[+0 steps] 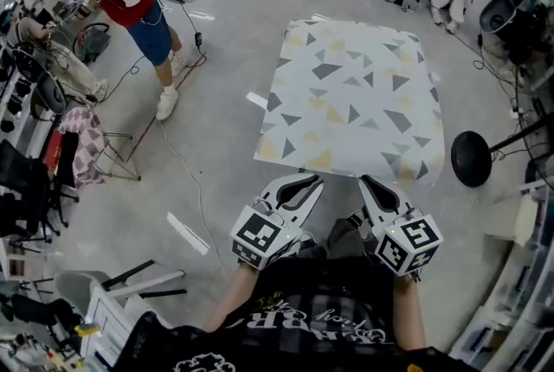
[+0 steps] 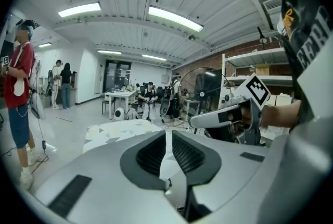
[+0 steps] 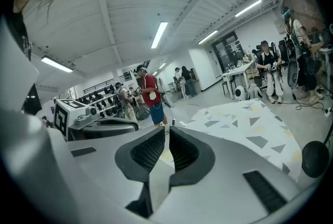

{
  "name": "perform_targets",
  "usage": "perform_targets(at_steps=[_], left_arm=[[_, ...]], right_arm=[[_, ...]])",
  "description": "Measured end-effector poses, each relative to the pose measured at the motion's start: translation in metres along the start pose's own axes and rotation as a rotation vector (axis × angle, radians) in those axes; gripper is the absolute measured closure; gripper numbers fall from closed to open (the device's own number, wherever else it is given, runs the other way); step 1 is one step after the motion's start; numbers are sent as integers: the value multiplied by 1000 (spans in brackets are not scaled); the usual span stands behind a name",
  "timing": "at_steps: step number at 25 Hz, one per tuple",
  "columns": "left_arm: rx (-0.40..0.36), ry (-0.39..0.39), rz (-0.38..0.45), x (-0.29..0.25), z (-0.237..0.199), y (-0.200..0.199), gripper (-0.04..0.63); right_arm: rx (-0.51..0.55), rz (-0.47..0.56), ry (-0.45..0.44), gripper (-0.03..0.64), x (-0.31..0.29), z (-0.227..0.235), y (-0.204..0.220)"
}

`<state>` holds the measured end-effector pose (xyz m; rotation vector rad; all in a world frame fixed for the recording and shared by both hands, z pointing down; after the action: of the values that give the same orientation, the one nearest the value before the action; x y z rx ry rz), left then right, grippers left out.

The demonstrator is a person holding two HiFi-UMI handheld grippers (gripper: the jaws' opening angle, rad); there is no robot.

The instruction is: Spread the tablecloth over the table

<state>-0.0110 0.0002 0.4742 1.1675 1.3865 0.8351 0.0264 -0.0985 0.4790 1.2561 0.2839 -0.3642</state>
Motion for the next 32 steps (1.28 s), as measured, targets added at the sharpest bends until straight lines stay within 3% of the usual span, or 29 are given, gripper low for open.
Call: perform_targets(at_steps=[12, 24, 32], left_arm=[[13, 87, 26, 14, 43, 8, 563], [6, 74, 55, 27, 51, 3, 563], [-10, 55, 60, 29, 50, 0, 563]], right_arm=[[14, 35, -45, 601, 32, -36, 5], [22, 50, -129, 601, 33, -47, 6], [63, 40, -77, 602, 36, -36, -4]])
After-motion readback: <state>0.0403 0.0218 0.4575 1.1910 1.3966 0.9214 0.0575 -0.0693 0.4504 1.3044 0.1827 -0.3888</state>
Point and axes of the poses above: the fingertips, and each gripper's own axes: x backward along the fingers, z to its right, y out of its underside, the point moved 2 cm from there along x, backward along the fingers, and after that the axes turned 13 degrees about y, right-handed, at the moved point
